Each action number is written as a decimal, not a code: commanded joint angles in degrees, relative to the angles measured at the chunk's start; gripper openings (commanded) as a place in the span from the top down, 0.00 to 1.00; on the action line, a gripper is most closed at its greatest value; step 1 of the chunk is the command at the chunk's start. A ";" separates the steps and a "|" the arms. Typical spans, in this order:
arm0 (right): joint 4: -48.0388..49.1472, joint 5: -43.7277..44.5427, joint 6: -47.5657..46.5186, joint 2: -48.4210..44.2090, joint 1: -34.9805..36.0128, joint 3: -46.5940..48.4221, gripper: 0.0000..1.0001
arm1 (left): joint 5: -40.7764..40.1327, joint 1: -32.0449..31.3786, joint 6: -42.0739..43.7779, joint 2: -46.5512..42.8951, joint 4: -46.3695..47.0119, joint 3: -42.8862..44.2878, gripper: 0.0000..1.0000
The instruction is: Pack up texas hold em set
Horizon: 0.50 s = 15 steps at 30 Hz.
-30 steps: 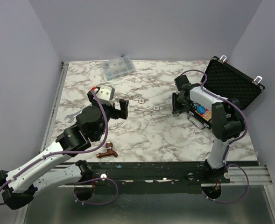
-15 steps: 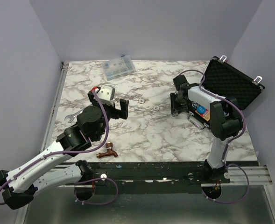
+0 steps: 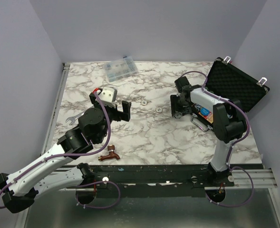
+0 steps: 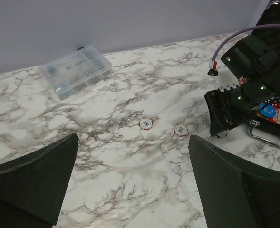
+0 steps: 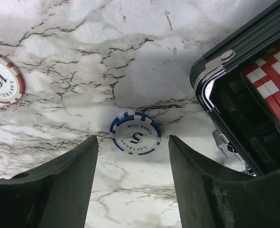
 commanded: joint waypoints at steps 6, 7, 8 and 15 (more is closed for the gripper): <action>-1.69 1.77 -0.46 -1.40 0.60 0.66 0.25 | 0.38 0.16 -0.19 -0.05 0.14 1.40 0.01; -1.75 1.94 -0.38 -1.18 0.59 0.64 0.24 | 0.45 0.16 -0.27 0.05 0.03 1.44 0.01; -2.00 1.97 -0.12 -0.67 0.59 0.78 0.24 | 0.55 0.15 -0.35 0.19 0.02 1.52 0.01; -7.58 2.75 3.15 6.06 0.59 5.93 0.27 | -0.09 0.14 -0.04 0.47 -0.19 1.50 0.01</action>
